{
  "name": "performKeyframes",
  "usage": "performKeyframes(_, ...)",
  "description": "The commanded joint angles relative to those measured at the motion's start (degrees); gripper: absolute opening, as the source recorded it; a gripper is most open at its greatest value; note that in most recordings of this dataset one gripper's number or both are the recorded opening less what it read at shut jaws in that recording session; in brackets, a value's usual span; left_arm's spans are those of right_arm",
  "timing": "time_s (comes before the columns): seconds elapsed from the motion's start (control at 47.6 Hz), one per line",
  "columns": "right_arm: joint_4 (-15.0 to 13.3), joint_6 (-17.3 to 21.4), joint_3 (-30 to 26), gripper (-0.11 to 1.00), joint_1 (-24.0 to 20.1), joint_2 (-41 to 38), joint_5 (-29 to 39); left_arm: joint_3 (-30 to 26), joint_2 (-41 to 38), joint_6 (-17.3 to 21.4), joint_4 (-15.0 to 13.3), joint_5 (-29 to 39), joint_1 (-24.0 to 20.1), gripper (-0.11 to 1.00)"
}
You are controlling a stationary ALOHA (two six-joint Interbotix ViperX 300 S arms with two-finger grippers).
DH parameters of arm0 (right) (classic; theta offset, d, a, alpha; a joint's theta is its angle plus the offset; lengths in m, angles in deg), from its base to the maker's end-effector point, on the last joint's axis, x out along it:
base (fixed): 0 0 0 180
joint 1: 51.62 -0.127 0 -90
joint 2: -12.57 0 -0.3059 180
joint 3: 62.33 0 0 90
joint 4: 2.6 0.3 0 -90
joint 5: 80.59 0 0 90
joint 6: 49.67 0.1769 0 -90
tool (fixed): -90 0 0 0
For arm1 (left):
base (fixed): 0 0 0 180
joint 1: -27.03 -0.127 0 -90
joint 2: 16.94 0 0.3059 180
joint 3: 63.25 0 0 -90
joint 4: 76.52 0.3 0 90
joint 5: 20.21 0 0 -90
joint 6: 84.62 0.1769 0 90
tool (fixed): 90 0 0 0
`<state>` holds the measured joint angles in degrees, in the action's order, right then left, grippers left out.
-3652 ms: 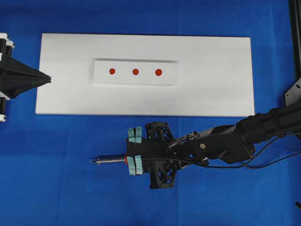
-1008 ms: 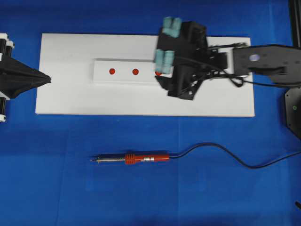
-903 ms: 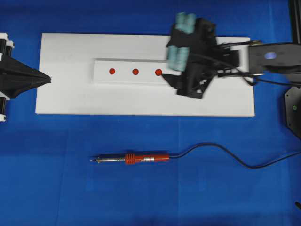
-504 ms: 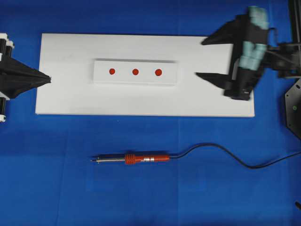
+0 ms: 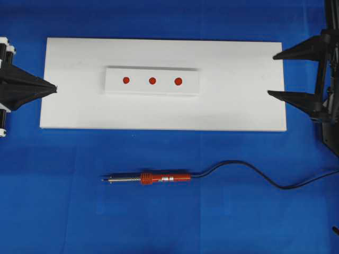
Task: Touch the tip of the soldering iron to the mark.
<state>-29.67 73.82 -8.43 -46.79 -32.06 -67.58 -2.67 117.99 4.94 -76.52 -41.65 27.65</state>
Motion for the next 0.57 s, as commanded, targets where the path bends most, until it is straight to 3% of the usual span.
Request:
performKeyframes(0.0, 0.7, 0.1, 1.5, 0.87, 0.6, 1.8, -1.7, -1.1, -0.3, -0.1, 0.2, -0.6, -0.1, 0.00)
performKeyframes(0.546, 1.2, 0.3, 4.0, 0.85, 1.2, 2.4, -3.8, -1.0, -0.4, -0.1, 0.2, -0.7, -0.2, 0.00)
